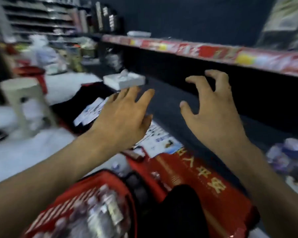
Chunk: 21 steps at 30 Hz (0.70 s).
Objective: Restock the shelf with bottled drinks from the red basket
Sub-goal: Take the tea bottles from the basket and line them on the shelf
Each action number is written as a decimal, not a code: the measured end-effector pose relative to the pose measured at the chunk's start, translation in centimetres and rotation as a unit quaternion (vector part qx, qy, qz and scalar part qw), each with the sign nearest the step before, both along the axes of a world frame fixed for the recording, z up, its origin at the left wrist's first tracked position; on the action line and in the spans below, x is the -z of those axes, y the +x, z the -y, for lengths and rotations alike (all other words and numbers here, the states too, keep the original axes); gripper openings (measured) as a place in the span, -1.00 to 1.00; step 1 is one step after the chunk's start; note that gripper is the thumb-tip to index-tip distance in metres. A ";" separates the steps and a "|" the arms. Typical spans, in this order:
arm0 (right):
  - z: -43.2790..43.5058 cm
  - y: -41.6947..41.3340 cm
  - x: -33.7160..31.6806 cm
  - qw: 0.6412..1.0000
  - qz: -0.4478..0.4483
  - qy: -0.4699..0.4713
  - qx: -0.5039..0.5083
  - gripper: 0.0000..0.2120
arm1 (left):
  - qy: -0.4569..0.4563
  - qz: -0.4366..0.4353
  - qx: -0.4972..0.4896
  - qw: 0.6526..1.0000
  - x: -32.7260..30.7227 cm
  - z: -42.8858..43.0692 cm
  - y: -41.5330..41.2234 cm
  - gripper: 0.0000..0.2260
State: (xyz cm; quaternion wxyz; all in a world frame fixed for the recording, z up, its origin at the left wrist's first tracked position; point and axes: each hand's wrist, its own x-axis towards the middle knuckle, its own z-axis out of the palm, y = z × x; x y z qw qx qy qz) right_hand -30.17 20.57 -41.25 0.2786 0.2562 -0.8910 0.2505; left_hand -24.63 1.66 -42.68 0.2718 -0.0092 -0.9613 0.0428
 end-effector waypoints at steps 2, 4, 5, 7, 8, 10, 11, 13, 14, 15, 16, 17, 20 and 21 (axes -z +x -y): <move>4.1 1.4 3.0 0.996 0.048 0.023 -0.069 -0.55 | 0.017 0.035 -0.065 0.997 3.6 3.9 4.7 -0.48; 8.3 3.2 5.9 0.984 0.093 0.033 -0.145 -0.59 | 0.055 0.079 -0.128 0.987 7.2 7.3 9.3 -0.53; 10.4 4.2 7.4 0.976 0.113 0.043 -0.182 -0.60 | 0.077 0.103 -0.161 0.978 9.0 8.9 11.6 -0.53; 14.2 5.9 10.7 0.953 0.159 0.079 -0.244 -0.60 | 0.118 0.149 -0.232 0.954 12.5 11.8 15.7 -0.51; 16.0 6.7 12.4 0.939 0.188 0.103 -0.268 -0.60 | 0.138 0.170 -0.268 0.938 14.2 13.0 17.6 -0.51; 19.2 8.3 15.7 0.909 0.237 0.150 -0.309 -0.58 | 0.197 0.217 -0.330 0.897 17.6 15.3 20.7 -0.51; 20.5 8.9 17.2 0.893 0.260 0.173 -0.323 -0.58 | 0.233 0.230 -0.354 0.876 19.3 16.2 22.0 -0.52; 22.7 9.5 20.3 0.863 0.308 0.210 -0.340 -0.57 | 0.299 0.224 -0.383 0.845 22.8 18.0 24.1 -0.54; 23.5 9.6 21.9 0.851 0.329 0.229 -0.341 -0.56 | 0.333 0.216 -0.390 0.831 24.4 18.6 25.0 -0.55; 24.0 9.5 23.5 0.840 0.349 0.244 -0.336 -0.54 | 0.365 0.209 -0.401 0.814 26.1 19.0 25.7 -0.56; 24.2 9.2 25.1 0.833 0.372 0.251 -0.324 -0.52 | 0.394 0.207 -0.417 0.793 27.9 19.2 26.2 -0.55; 24.2 8.7 26.8 0.829 0.400 0.243 -0.306 -0.50 | 0.411 0.220 -0.439 0.768 29.5 19.4 26.5 -0.52; 23.3 6.8 32.0 0.803 0.492 0.259 -0.214 -0.40 | 0.418 0.270 -0.472 0.727 33.0 20.0 26.2 -0.36; 23.2 6.2 33.3 0.790 0.507 0.288 -0.192 -0.39 | 0.411 0.273 -0.478 0.727 33.5 20.4 25.9 -0.36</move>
